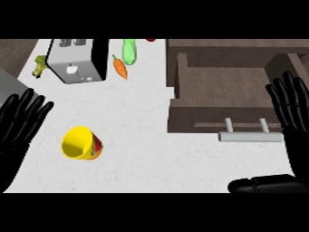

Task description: Pick up the cup, place it into the drawer and close the drawer

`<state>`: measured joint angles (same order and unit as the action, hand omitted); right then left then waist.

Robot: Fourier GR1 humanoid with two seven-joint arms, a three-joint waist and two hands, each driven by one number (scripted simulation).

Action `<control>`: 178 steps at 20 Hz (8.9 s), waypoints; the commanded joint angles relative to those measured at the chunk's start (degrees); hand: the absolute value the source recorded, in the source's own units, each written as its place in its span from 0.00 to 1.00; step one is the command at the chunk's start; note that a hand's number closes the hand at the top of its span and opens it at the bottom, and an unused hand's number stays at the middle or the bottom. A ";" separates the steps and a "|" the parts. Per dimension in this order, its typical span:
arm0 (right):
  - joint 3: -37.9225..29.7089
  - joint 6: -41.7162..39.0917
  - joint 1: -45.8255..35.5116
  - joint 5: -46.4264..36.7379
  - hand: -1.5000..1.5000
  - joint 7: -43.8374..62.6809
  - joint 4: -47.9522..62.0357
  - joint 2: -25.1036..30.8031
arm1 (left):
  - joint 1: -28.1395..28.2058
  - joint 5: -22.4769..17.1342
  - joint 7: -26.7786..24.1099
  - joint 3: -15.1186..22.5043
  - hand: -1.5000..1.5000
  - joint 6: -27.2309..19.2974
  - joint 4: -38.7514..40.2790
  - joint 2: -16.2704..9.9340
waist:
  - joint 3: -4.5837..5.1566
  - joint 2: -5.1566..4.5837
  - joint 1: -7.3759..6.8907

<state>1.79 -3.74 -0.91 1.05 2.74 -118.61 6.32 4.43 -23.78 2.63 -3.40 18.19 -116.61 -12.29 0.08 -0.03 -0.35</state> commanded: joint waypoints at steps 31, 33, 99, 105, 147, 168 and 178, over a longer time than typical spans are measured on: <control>-6.25 -4.12 -14.67 3.26 0.00 2.07 12.58 2.20 | -21.53 23.08 -38.38 -8.29 0.00 11.84 76.46 -4.61 | -0.01 -0.16 0.89; -10.22 -6.77 -14.28 7.12 0.00 3.82 11.46 5.45 | -19.76 25.65 -44.80 -7.43 0.00 12.37 81.00 -5.37 | 0.00 -0.15 0.96; -10.05 -6.90 -12.11 4.53 0.00 2.02 13.04 5.05 | -45.02 20.59 -49.72 -9.11 1.00 -11.57 75.56 12.07 | -0.14 0.47 -0.23; -10.54 -6.13 -15.20 4.79 0.00 3.42 14.38 5.35 | -55.19 18.78 -35.15 -4.11 1.00 -18.22 68.73 12.23 | -0.13 0.48 -0.04; -0.25 -22.13 -23.40 15.80 1.00 1.20 18.05 4.05 | -75.56 -5.30 -24.48 21.05 0.00 -31.14 93.73 12.29 | -0.09 -3.07 11.70; 15.60 -21.72 -17.24 -21.51 0.00 -1.11 31.06 14.26 | -73.43 -14.04 -33.45 16.10 0.00 -31.47 93.24 11.22 | -0.13 -0.60 0.04; 17.39 -11.51 -28.61 -32.66 1.00 -14.77 67.00 9.13 | -64.75 -15.06 -32.87 15.29 0.00 -27.45 84.68 6.43 | -0.21 -0.52 -3.70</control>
<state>19.79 -19.68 -25.32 -28.18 -7.47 -63.80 17.29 -62.62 -38.10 -31.85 12.65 -11.62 -28.99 -2.81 -0.10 -0.58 -2.90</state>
